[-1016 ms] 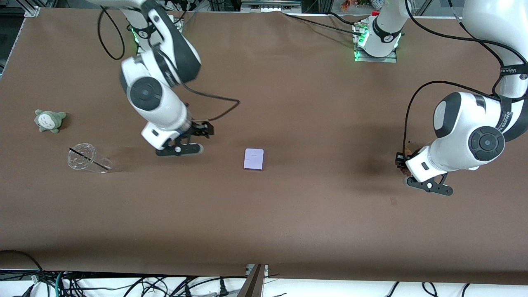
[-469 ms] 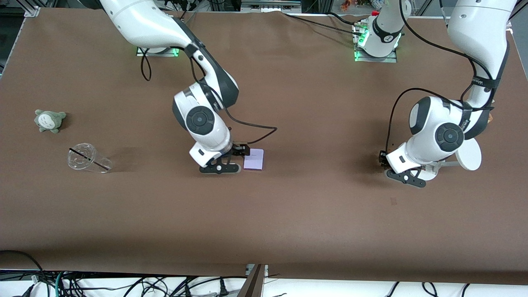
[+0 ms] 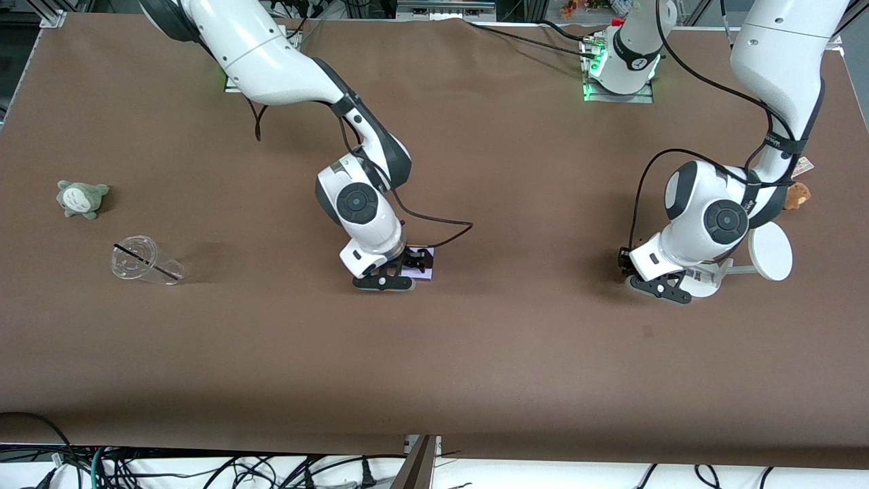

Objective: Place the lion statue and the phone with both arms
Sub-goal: 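Lower the lion beside the lamp while the right gripper grasps the phone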

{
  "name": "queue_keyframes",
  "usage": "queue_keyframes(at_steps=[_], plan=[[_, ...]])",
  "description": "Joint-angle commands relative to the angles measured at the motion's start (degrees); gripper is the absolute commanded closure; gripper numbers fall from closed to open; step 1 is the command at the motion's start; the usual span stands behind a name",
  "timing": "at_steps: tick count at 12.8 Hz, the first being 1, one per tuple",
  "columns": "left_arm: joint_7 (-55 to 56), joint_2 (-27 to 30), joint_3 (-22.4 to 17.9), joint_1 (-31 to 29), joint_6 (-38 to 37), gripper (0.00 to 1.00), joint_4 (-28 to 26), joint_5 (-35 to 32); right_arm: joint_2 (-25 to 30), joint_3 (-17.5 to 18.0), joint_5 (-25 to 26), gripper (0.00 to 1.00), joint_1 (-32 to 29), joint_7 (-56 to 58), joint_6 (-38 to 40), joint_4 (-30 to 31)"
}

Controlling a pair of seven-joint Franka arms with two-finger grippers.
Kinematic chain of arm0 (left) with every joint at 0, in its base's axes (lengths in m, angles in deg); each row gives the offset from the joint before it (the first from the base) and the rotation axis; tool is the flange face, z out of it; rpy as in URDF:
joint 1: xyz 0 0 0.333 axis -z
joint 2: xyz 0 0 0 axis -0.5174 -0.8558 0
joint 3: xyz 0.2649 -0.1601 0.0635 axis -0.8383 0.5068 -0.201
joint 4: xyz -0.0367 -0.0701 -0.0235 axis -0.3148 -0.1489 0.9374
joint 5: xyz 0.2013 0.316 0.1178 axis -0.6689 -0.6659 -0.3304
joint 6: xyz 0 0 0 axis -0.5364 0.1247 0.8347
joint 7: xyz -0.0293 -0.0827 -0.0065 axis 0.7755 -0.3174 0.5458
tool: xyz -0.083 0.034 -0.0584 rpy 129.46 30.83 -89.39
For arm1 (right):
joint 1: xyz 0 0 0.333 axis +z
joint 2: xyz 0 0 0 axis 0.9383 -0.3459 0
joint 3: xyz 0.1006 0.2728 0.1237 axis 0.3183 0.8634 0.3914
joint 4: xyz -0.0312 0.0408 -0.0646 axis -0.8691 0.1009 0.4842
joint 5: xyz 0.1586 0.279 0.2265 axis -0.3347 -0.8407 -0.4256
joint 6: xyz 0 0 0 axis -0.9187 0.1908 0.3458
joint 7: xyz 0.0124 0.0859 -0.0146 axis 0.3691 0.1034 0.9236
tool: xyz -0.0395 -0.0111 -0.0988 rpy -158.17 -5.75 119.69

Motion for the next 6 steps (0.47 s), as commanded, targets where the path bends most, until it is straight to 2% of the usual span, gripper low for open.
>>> queue_keyframes(at_steps=[1,2,4,6], plan=[[-0.75,0.00,0.48,-0.72,0.88,0.24,-0.47,-1.23,-3.14,-0.94,1.20,0.00,1.69,-2.59,-0.55,-3.68],[-0.83,0.35,0.57,-0.72,0.62,0.00,-0.39,-1.23,-4.02,-1.37,1.20,0.00,2.39,-2.68,-0.64,-4.47],[-0.66,1.92,0.57,-0.54,-1.75,0.00,0.92,-1.23,-6.39,-2.52,1.20,0.00,4.32,-2.50,-0.64,-7.19],[-0.31,5.25,0.66,-0.02,-8.48,0.00,3.73,-1.14,-7.36,-2.87,1.20,0.00,4.77,-2.59,-0.55,-8.35]])
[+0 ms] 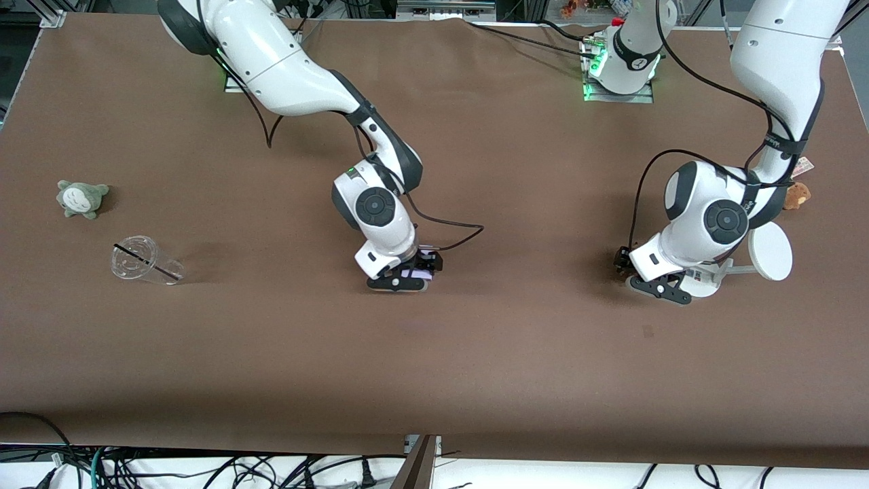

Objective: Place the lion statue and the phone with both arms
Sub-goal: 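Lower the lion beside the lamp while the right gripper grasps the phone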

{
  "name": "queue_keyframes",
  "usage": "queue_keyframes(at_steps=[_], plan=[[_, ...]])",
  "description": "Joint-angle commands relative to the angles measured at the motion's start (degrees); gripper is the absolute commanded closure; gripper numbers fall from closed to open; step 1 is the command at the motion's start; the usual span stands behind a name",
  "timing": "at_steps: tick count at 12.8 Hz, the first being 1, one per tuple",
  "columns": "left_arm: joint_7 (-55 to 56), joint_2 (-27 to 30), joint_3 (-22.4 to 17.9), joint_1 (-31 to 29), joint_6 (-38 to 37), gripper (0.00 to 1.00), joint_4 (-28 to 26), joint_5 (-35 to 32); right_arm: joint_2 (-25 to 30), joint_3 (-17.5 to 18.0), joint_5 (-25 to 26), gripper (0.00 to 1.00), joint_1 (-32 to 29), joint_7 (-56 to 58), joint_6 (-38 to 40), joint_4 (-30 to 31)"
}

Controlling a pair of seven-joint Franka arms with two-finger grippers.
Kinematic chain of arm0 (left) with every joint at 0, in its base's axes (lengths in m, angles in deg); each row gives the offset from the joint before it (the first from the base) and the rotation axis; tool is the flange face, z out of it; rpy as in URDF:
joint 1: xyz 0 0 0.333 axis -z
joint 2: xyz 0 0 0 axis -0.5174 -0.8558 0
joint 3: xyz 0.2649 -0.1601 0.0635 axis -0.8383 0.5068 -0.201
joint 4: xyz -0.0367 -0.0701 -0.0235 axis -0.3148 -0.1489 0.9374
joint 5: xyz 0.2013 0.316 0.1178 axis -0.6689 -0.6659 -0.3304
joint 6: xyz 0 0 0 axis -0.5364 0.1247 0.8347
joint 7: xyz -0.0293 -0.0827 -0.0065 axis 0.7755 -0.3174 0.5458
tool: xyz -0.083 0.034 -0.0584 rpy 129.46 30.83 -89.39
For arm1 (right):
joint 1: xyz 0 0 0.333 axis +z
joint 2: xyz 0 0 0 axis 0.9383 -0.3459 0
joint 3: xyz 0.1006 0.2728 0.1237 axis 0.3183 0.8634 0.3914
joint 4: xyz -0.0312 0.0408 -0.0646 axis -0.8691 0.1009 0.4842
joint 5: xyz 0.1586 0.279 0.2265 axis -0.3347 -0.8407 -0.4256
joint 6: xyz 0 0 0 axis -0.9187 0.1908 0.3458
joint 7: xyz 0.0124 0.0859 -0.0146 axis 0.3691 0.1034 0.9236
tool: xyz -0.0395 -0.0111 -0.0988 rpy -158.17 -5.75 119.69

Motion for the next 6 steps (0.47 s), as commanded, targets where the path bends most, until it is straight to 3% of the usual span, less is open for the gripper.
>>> queue_keyframes(at_steps=[1,3,4,6], plan=[[1.12,4.94,0.49,0.52,-12.14,0.00,5.05,-1.20,-2.23,-1.20,1.03,0.00,1.70,-1.55,0.05,-3.33],[4.46,6.35,1.19,1.76,-25.23,0.00,11.38,-1.55,-2.58,-1.20,1.55,0.00,1.97,-1.47,0.05,-3.33],[5.35,7.49,1.37,1.93,-29.47,0.00,14.02,-1.55,-2.58,-1.20,2.60,0.06,1.88,-1.29,0.05,-3.24],[5.62,9.25,1.37,2.11,-35.64,0.00,19.55,-1.55,-2.41,-1.20,3.22,0.55,1.79,-0.85,0.49,-3.24]])
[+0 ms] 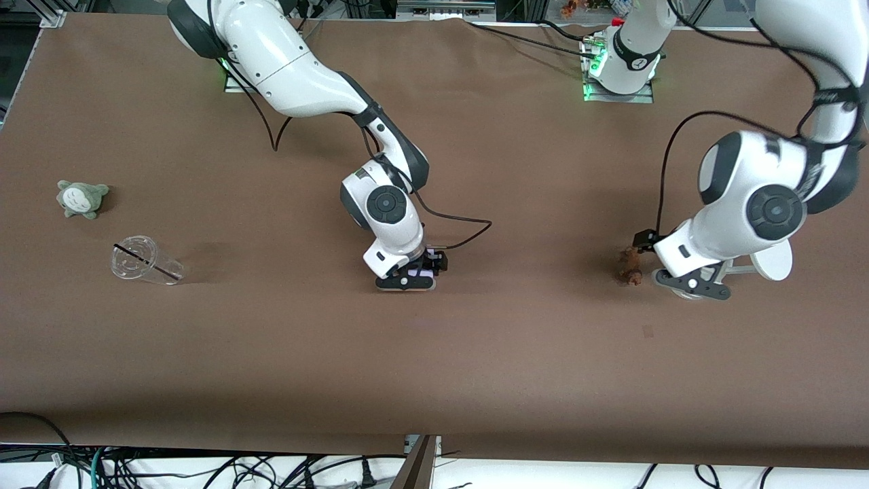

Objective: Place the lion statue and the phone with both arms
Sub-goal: 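Open the left gripper and withdraw while the right gripper lifts the phone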

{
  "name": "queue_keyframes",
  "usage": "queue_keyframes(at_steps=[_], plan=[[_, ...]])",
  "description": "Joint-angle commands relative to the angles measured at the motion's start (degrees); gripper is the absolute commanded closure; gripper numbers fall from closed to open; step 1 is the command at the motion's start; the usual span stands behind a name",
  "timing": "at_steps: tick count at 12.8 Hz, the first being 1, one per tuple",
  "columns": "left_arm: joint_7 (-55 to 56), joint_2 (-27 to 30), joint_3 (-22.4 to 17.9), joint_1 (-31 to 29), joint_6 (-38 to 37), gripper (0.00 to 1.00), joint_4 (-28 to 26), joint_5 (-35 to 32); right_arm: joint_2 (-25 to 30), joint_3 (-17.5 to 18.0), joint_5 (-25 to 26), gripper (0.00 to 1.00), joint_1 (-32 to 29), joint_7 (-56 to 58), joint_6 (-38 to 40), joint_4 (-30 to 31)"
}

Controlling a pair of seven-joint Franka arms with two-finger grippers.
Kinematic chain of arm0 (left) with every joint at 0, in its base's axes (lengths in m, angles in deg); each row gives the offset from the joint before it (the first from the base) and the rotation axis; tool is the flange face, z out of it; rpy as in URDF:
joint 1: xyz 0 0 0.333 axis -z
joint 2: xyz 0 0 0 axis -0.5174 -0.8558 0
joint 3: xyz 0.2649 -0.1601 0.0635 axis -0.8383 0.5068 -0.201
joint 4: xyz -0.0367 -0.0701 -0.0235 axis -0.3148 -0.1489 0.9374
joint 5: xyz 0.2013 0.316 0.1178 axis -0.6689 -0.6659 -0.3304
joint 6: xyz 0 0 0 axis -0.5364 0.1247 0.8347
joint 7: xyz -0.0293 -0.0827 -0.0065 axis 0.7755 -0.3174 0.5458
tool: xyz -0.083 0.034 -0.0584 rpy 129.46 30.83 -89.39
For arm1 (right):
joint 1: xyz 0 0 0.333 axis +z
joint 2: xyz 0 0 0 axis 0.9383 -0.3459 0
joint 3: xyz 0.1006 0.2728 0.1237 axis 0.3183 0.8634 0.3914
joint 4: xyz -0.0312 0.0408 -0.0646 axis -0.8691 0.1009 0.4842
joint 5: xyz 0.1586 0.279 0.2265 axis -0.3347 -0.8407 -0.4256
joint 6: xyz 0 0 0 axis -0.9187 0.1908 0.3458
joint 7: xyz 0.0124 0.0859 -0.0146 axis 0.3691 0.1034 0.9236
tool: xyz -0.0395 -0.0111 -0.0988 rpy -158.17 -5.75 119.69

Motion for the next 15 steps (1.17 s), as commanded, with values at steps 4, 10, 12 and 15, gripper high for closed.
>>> queue_keyframes(at_steps=[4,10,12,15], plan=[[0.41,6.03,0.46,0.15,-17.13,0.00,13.20,-1.18,4.52,-1.01,2.80,0.90,-0.53,0.79,11.68,-1.94],[0.23,13.77,-11.17,8.78,-18.11,0.00,10.41,4.53,25.00,-3.02,1.57,1.00,-7.31,9.14,40.43,0.16],[0.14,18.70,-15.45,12.63,-12.35,0.00,3.56,4.71,31.33,-5.39,1.57,1.00,-7.40,13.33,46.94,1.92],[0.93,21.35,-15.45,11.23,-7.98,0.00,-0.08,4.89,36.97,-10.48,1.05,1.00,-7.40,21.43,55.04,1.93]])
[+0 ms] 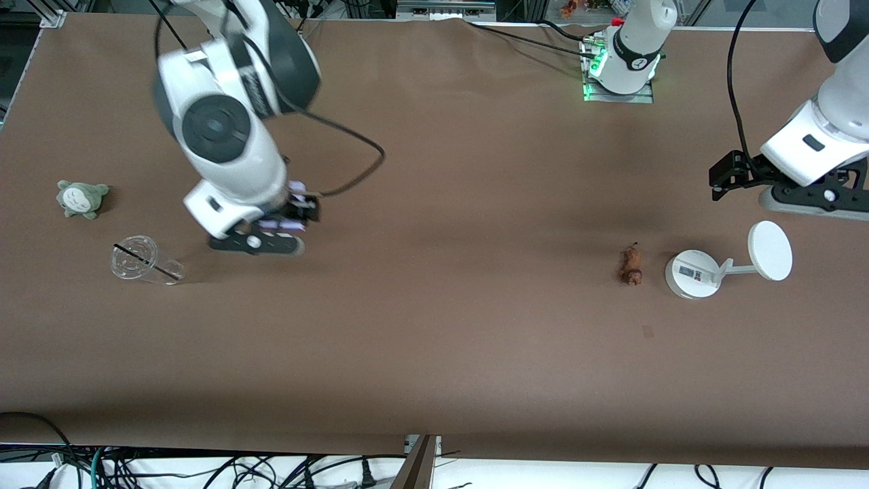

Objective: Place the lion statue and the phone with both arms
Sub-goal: 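Carry the white phone with the right gripper toward the clear cup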

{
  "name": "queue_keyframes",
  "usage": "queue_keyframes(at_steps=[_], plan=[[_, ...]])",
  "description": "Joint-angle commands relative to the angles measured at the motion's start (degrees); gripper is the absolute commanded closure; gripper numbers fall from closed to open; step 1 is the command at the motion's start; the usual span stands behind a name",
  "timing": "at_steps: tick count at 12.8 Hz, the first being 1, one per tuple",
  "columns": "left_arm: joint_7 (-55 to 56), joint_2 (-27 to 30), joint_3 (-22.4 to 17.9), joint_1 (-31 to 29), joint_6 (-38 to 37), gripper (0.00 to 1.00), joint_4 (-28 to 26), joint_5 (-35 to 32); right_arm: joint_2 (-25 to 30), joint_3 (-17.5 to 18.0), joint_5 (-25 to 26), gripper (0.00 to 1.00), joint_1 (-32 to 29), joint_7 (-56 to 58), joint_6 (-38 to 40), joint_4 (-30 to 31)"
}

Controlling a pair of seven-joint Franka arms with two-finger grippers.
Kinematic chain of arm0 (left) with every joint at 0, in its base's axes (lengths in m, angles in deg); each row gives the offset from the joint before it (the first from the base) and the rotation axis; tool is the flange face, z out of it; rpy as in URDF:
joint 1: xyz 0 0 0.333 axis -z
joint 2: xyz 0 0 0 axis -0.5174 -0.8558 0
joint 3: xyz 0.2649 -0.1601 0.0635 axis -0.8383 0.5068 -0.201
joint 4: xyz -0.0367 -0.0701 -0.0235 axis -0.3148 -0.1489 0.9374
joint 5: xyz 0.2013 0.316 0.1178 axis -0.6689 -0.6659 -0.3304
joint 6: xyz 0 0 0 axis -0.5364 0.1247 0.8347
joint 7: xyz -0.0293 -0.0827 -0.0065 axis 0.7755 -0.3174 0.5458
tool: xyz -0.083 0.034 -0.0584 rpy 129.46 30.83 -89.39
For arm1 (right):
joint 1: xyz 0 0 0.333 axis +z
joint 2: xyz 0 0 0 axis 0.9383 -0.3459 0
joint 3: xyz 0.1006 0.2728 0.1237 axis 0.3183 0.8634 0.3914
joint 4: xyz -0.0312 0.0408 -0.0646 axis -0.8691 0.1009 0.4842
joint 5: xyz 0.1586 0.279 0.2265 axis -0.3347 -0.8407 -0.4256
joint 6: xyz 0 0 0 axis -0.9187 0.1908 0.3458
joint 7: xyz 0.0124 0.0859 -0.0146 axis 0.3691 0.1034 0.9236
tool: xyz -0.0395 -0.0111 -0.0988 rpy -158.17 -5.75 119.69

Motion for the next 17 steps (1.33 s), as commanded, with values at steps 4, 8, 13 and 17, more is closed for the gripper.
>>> queue_keyframes(at_steps=[4,8,13,17], plan=[[0.13,3.88,0.44,-2.57,-3.12,0.00,-3.88,2.55,8.06,-10.84,-2.44,1.00,0.43,15.60,8.07,3.15],[0.13,3.53,0.70,-2.58,-3.83,0.00,-3.53,2.55,8.50,-18.84,-7.43,1.00,0.34,25.20,1.61,9.28],[0.40,3.35,0.79,-2.66,-4.18,0.00,-2.91,2.64,6.66,-19.74,-9.04,1.00,0.25,28.55,-15.26,19.93],[0.49,3.17,0.79,-2.66,-4.36,0.00,-2.56,2.47,-0.01,-19.74,-9.21,1.00,-0.80,30.84,-25.64,21.16]])
